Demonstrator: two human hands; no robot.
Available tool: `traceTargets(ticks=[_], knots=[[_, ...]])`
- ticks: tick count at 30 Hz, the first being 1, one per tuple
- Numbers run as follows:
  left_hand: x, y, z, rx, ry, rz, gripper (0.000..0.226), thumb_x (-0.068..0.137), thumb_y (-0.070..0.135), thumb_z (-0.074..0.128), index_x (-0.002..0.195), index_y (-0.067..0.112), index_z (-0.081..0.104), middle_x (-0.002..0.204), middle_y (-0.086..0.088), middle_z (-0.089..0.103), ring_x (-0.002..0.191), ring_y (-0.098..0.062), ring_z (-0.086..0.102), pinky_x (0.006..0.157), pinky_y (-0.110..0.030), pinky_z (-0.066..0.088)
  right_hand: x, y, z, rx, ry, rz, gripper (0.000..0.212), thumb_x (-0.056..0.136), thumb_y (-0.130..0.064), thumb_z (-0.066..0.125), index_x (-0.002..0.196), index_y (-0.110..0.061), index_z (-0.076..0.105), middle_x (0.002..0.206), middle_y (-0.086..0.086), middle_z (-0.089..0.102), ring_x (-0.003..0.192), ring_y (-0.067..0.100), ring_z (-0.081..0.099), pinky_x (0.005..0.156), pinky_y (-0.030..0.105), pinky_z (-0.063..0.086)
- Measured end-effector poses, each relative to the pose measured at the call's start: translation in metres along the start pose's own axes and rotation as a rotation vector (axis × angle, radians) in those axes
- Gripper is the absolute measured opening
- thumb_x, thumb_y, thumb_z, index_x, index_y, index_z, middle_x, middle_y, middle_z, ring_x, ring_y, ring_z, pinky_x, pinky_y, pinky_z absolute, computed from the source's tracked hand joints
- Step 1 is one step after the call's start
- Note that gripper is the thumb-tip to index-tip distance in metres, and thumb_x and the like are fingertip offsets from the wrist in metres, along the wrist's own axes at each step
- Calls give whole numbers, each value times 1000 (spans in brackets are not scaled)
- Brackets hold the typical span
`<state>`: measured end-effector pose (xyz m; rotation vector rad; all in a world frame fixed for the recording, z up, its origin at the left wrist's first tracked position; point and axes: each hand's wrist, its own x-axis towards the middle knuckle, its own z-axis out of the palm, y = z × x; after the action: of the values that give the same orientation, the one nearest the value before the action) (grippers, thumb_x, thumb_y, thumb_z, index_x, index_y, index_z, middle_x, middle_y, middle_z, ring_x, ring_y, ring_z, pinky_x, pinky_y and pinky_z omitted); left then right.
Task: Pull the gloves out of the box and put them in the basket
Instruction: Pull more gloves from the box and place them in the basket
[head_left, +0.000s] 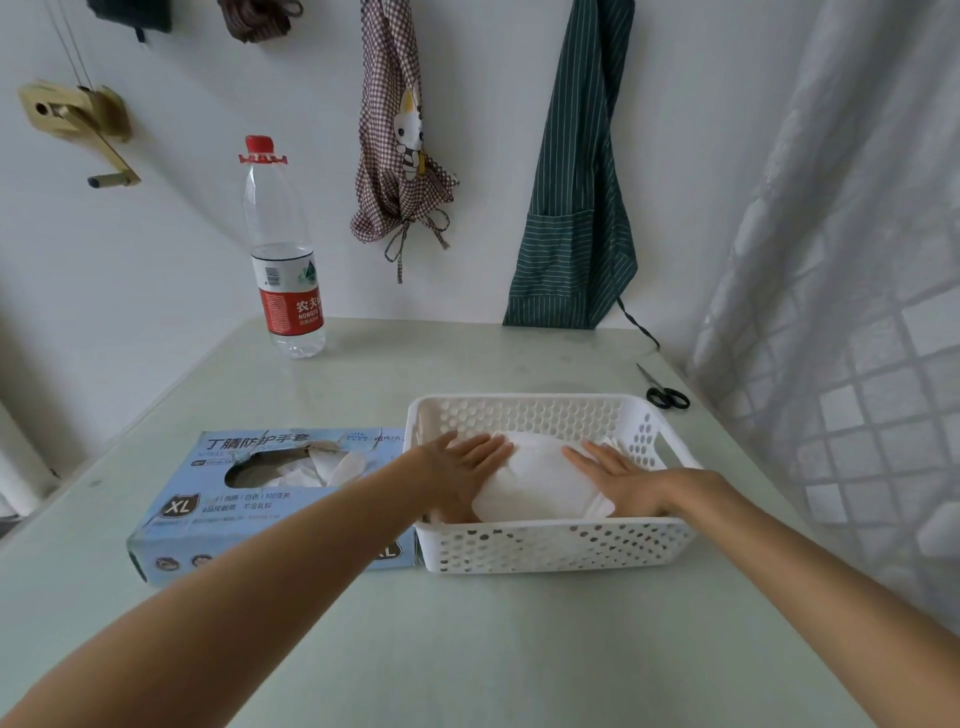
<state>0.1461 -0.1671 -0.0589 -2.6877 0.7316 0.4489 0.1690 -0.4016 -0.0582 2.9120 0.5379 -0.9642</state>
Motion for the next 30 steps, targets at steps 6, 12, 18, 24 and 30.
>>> traceTargets(ticks=[6,12,18,24,30], knots=[[-16,0,-18,-106,-9,-40,102,85,69,40,148,16,-20,158,-1,-19,145,-15,-14,116,-39,-11,-12,-4,-10,7,50,-26,103,89,-47,59,147,-29,-23,154,-5,-30,143,16,-23,119,44,-1],[-53,-12,-42,39,-173,-188,95,85,74,31,152,16,-3,159,-2,-9,144,-16,-17,116,-42,-13,-33,5,-19,195,395,-75,68,90,-37,62,148,-29,27,157,-6,16,143,14,19,114,31,24],[-63,-9,-36,2,-191,-192,80,91,65,32,151,14,17,160,0,-1,145,-15,-13,117,-41,-10,-33,-6,-16,-8,339,56,51,92,-31,58,140,-29,41,152,-4,27,137,16,33,105,31,36],[-121,-89,-31,-671,126,-200,60,96,43,46,148,34,19,158,11,8,145,-12,6,118,-40,7,-44,-67,-39,169,643,-63,29,95,-34,52,124,-34,55,128,-11,53,113,12,54,92,32,45],[-162,-131,50,-780,183,-381,96,68,73,53,148,35,17,157,9,14,144,-12,13,116,-36,14,-17,-180,-24,312,712,-377,31,93,-31,56,124,-38,56,120,-16,53,114,5,48,91,25,41]])
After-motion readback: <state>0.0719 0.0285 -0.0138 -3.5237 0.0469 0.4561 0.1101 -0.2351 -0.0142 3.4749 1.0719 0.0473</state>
